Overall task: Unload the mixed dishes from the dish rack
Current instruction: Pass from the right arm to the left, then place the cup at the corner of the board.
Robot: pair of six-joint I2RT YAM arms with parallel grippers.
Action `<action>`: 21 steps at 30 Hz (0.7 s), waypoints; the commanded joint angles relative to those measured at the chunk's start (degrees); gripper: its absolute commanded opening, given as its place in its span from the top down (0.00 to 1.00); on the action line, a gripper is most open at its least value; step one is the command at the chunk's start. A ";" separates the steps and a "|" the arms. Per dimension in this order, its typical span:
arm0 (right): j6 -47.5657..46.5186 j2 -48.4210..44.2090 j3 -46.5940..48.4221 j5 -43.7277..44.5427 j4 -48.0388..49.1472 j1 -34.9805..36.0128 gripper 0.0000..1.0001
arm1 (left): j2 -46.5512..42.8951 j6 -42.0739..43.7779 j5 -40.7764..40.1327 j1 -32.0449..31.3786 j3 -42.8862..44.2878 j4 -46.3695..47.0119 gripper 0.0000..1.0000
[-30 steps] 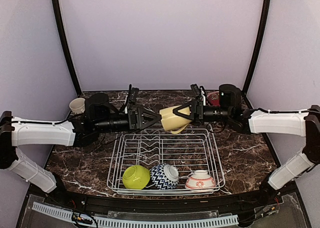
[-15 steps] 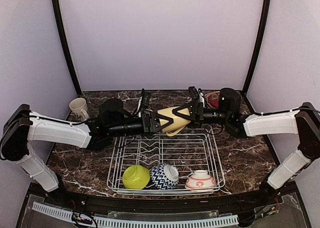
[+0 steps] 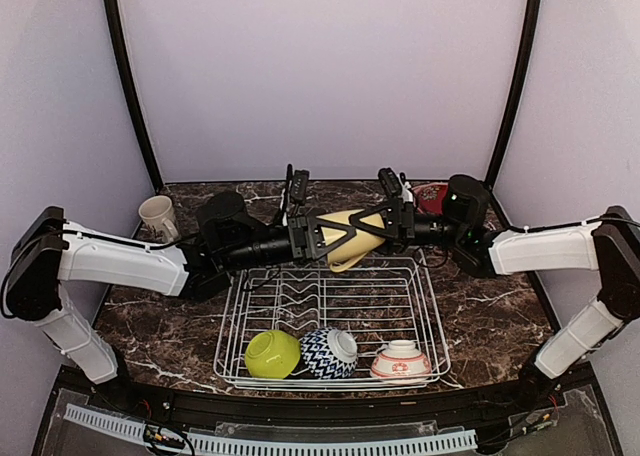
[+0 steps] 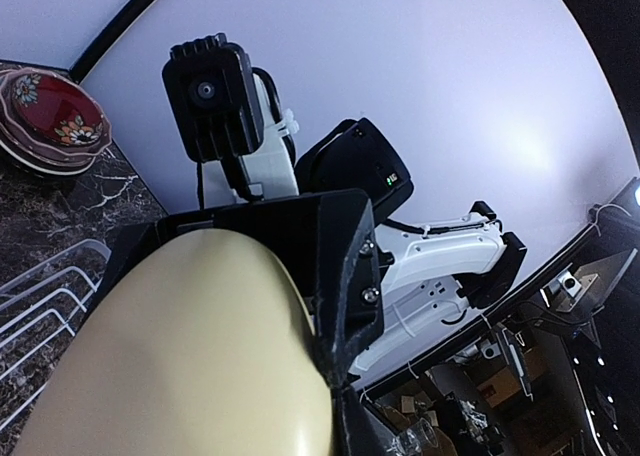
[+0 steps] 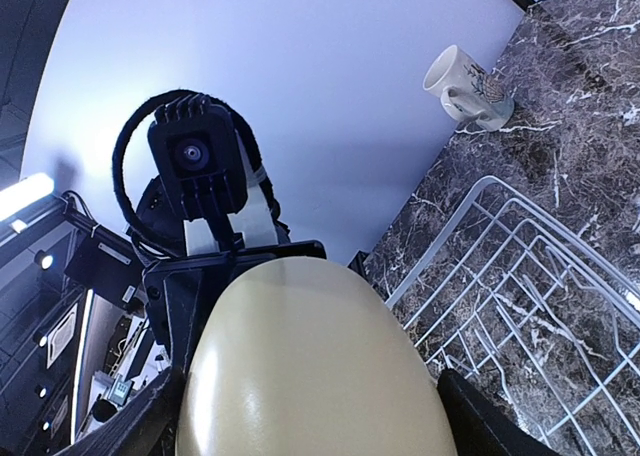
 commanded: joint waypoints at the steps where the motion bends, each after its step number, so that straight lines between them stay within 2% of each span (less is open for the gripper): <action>1: -2.28 -1.07 -1.07 1.45 1.30 -1.14 0.65 | -2.93 0.77 -4.26 0.20 -0.87 -5.09 0.99; 5: -4.27 -2.40 -1.35 2.51 -3.12 -2.61 0.18 | -6.68 2.87 -5.47 0.24 -1.20 -10.30 0.99; 7: -5.64 -3.22 -1.30 3.44 -5.87 -3.15 0.02 | -9.27 4.84 -6.87 0.19 -1.29 -14.40 0.99; 14: -10.31 -5.00 0.73 4.18 -12.79 -4.03 0.01 | -19.91 14.10 -15.64 0.43 0.86 -32.65 0.99; 16: -11.43 -5.26 1.34 4.48 -14.47 -4.09 0.01 | -22.04 16.87 -19.19 0.53 3.76 -41.75 0.99; 18: -12.35 -5.35 1.79 4.75 -15.80 -4.04 0.01 | -23.98 19.55 -23.94 0.98 6.96 -54.81 0.99; 21: -13.13 -5.12 2.09 5.03 -16.92 -4.09 0.01 | -27.26 21.98 -31.22 2.29 11.33 -66.76 0.99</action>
